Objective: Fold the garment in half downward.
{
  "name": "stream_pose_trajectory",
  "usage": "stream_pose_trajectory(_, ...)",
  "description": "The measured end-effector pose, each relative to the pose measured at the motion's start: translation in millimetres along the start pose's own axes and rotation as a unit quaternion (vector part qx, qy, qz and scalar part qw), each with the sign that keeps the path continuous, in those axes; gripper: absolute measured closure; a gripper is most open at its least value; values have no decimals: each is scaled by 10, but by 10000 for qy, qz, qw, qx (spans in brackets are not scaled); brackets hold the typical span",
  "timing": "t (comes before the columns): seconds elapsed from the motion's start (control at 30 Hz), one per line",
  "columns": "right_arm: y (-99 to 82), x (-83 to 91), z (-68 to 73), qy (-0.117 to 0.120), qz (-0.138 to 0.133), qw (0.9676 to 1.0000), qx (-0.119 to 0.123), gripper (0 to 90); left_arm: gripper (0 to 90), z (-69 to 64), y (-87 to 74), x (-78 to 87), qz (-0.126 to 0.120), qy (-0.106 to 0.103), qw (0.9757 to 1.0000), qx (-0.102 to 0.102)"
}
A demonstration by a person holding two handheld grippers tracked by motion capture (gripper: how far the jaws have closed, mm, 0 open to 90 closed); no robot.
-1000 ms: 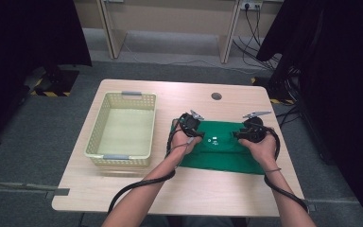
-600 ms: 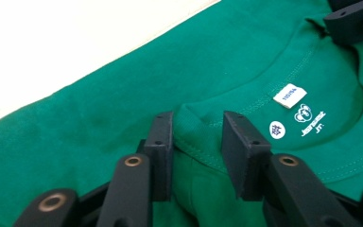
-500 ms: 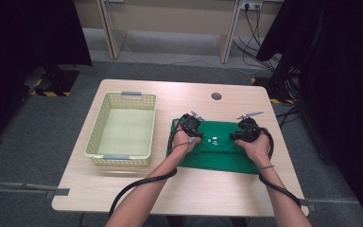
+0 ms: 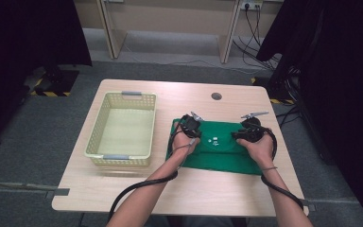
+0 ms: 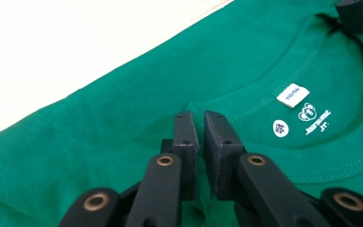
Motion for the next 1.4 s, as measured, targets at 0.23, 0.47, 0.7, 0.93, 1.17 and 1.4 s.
stream_pose_trajectory(0.23,1,-21,-8,-16,123,9999,-22,431,675,16,-2,-17,35,45,9999,139)
stream_pose_trajectory(0.47,-16,-18,-12,1,208,9998,58,490,657,1,-12,-8,94,11,9999,141)
stream_pose_trajectory(0.7,-71,-59,17,156,272,9995,24,783,792,1,-23,-4,133,28,9999,33)
stream_pose_trajectory(0.93,-53,15,35,222,108,9997,11,826,889,5,-17,50,49,32,10000,28)
stream_pose_trajectory(1.17,12,159,64,279,-102,9995,59,823,896,-24,37,164,-103,4,9999,-3)
stream_pose_trajectory(1.4,-20,241,67,345,-205,9992,9,818,895,-67,91,353,-378,-78,9992,-87)
Point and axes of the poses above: each handheld gripper's, and its own axes: x roughly backward along the jaws, y roughly out of its top, z roughly to its left, the point moved 5 cm from there along -x, roughly forward along the jaws, and after that the axes turned 1 degree about x, right-handed, at the moved point
